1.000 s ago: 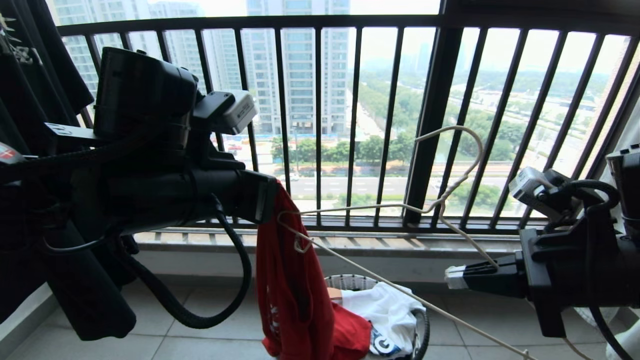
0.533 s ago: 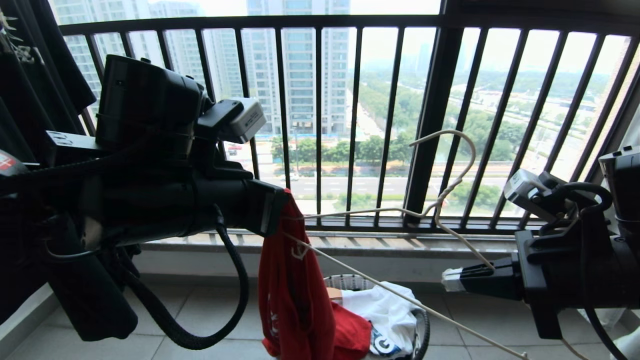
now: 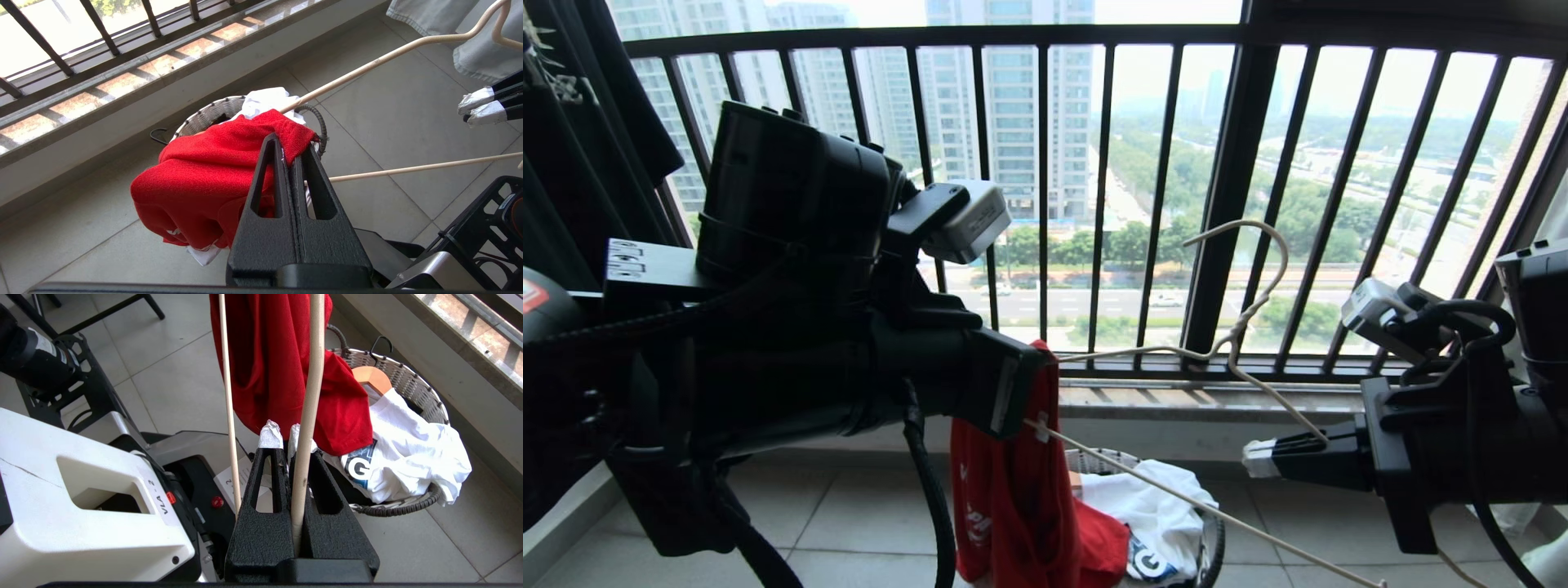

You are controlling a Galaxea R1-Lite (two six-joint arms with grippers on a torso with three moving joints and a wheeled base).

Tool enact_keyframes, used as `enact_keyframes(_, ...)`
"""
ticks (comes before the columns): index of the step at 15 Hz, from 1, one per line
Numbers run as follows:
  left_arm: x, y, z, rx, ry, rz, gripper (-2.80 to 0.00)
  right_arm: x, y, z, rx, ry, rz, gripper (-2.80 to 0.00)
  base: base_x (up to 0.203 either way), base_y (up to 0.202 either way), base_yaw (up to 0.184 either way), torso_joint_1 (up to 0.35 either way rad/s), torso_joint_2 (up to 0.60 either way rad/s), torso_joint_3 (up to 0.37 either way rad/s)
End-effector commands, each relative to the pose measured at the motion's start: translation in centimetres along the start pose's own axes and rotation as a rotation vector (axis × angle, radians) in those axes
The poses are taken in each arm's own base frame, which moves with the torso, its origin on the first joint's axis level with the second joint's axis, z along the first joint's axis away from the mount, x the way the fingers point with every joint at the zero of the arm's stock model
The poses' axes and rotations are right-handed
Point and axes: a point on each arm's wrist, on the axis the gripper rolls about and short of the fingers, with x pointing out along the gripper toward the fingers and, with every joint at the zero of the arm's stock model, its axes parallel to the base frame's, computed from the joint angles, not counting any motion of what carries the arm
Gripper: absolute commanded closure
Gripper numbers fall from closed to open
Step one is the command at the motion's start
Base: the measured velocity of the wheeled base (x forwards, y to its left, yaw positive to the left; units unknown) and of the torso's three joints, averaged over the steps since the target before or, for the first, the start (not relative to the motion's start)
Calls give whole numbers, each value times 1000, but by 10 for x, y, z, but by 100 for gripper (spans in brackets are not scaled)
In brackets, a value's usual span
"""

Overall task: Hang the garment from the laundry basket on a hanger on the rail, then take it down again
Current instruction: Hang the clothes on the clothes rack

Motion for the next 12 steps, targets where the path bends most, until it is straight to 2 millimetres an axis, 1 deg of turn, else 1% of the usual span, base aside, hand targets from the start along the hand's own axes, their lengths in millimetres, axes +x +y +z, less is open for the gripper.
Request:
enact_keyframes(1, 1, -16, -1, 10, 8, -52, 0, 1, -2, 1, -3, -7, -11, 0, 0, 0, 0, 0, 0, 0)
enact_keyframes(2, 2, -19, 3, 1, -4, -54, 0, -2, -5, 2, -4, -24, -36, 0, 0, 0, 0, 0, 0, 0)
enact_keyframes(4, 7, -17, 8, -16, -25, 27, 0, -10, -6, 3, -12, -48, -76, 0, 0, 0, 0, 0, 0, 0)
enact_keyframes(5, 11, -16, 9, -27, -28, 67, 0, -12, -5, 3, -16, -51, -86, 0, 0, 0, 0, 0, 0, 0)
enact_keyframes(7, 16, -15, 8, -30, -16, 85, 0, -13, -7, 4, -17, -45, -144, 0, 0, 0, 0, 0, 0, 0)
enact_keyframes(8, 16, -15, 12, -31, -21, 98, 0, -13, -8, 3, -23, -41, -156, 0, 0, 0, 0, 0, 0, 0)
enact_keyframes(10, 15, -4, 27, -50, -33, 171, 0, -17, -7, 3, -30, -43, -169, 0, 0, 0, 0, 0, 0, 0)
enact_keyframes(12, 14, 13, 41, -91, -64, 252, 0, -20, -6, 3, -31, -42, -169, 0, 0, 0, 0, 0, 0, 0)
